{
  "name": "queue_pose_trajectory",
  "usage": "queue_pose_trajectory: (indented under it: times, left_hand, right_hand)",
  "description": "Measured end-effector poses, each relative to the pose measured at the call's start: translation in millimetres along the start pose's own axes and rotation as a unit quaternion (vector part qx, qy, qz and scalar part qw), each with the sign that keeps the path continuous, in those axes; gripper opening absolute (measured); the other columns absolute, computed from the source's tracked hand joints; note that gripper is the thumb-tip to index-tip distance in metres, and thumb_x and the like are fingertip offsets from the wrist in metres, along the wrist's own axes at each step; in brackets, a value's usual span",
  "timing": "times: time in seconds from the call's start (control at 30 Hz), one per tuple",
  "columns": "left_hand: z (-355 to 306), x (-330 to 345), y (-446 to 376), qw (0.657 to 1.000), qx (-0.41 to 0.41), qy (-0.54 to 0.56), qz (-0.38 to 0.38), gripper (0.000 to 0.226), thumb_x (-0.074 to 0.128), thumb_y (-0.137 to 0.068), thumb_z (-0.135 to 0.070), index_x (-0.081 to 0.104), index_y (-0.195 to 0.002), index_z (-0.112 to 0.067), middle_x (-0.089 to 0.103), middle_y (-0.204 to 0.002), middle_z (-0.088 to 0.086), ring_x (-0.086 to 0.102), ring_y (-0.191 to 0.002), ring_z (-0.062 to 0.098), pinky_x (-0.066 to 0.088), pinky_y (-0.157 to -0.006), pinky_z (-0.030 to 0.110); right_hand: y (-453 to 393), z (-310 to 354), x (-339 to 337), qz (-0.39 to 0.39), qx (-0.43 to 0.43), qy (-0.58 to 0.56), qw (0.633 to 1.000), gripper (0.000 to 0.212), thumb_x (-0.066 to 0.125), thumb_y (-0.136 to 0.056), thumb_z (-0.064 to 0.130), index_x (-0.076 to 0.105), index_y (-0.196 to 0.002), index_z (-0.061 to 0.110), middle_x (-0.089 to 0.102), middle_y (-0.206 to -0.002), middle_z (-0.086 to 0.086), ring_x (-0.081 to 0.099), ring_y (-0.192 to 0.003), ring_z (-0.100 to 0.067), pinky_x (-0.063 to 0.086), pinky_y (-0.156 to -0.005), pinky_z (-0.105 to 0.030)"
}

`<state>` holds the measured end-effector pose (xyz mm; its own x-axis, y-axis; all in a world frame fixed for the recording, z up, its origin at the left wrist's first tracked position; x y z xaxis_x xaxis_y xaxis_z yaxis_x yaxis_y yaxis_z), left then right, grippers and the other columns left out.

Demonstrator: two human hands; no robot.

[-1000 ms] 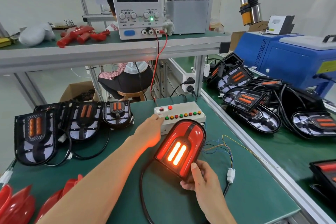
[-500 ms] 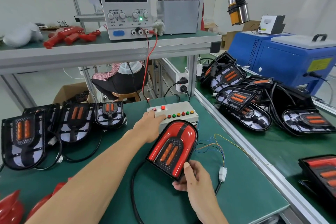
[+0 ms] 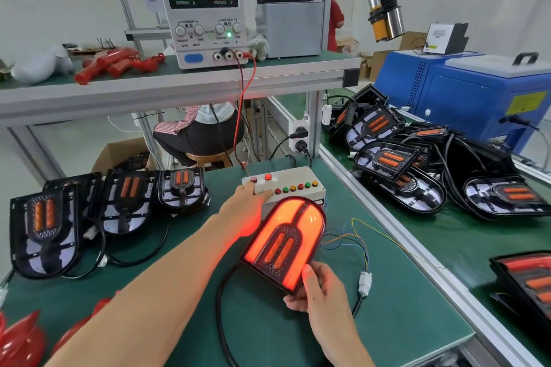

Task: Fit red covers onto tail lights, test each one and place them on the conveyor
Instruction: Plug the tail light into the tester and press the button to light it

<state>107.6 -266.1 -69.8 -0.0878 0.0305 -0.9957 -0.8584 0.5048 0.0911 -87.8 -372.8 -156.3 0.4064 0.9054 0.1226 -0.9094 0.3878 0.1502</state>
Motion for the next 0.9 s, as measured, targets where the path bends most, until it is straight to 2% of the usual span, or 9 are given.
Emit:
queue_pose_trajectory:
  times: [0.1,0.33,0.6,0.7,0.8,0.9]
  left_hand:
    - [0.7,3.0,3.5,1.0,-0.001,-0.017,-0.023,0.08,0.049,-0.099,-0.005,0.013,-0.162,-0.04,0.023,-0.159,0.015,0.03,-0.142,0.031,0.047,-0.103,0.044]
    - [1.1,-1.9,0.7,1.0,0.006,0.0,-0.025,0.079,0.054,-0.097,-0.004,0.021,-0.161,-0.035,0.03,-0.152,0.013,0.031,-0.139,0.03,0.045,-0.106,0.044]
    - [-1.0,-2.2,-3.1,1.0,0.008,-0.003,-0.019,0.075,0.045,-0.099,-0.002,0.023,-0.161,-0.039,0.028,-0.157,0.016,0.029,-0.144,0.033,0.04,-0.111,0.046]
    - [-0.4,-3.2,-3.4,1.0,0.01,-0.002,-0.011,0.075,0.047,-0.099,-0.003,0.024,-0.16,-0.039,0.028,-0.158,0.015,0.029,-0.144,0.033,0.041,-0.111,0.047]
    - [0.0,-9.9,-5.5,1.0,0.012,-0.002,-0.012,0.076,0.051,-0.096,-0.001,0.028,-0.159,-0.037,0.032,-0.157,0.015,0.037,-0.14,0.034,0.043,-0.111,0.046]
    - [-2.6,-22.2,-14.7,0.999,0.023,0.001,-0.036,0.068,0.044,-0.098,0.0,0.034,-0.158,-0.031,0.044,-0.149,0.012,0.051,-0.13,0.035,0.046,-0.107,0.046]
  right_hand:
    - [0.3,0.0,0.9,0.001,0.0,-0.001,1.0,0.016,0.047,-0.107,0.021,0.062,-0.107,0.015,0.068,-0.064,-0.014,0.074,-0.063,-0.033,0.062,-0.064,-0.036]
    - [0.9,0.8,0.2,0.006,0.003,-0.016,1.0,0.018,0.049,-0.106,0.021,0.064,-0.107,0.012,0.063,-0.066,-0.017,0.073,-0.063,-0.033,0.06,-0.059,-0.03]
    - [-2.2,-2.0,0.0,-0.008,0.0,-0.01,1.0,0.016,0.049,-0.106,0.021,0.063,-0.106,0.014,0.065,-0.062,-0.013,0.072,-0.06,-0.033,0.062,-0.064,-0.039]
    - [-1.1,-0.9,-0.4,-0.008,0.003,-0.014,1.0,0.016,0.05,-0.106,0.02,0.063,-0.106,0.012,0.064,-0.063,-0.014,0.071,-0.059,-0.033,0.062,-0.062,-0.037]
    - [2.4,2.1,0.7,0.003,0.005,-0.015,1.0,0.016,0.049,-0.106,0.021,0.063,-0.108,0.013,0.066,-0.068,-0.017,0.072,-0.063,-0.033,0.061,-0.06,-0.033]
    - [5.1,4.6,1.1,0.007,0.007,-0.017,1.0,0.016,0.049,-0.106,0.021,0.063,-0.108,0.012,0.066,-0.068,-0.017,0.072,-0.062,-0.032,0.06,-0.06,-0.032]
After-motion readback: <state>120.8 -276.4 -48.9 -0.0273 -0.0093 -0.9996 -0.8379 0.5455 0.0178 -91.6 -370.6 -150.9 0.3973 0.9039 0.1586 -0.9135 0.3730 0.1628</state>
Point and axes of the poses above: each hand's wrist, its own y-axis away from the middle knuckle, its own x-axis out of the palm, z = x × y, the point moved 8 cm from there along -y, towards the middle knuckle
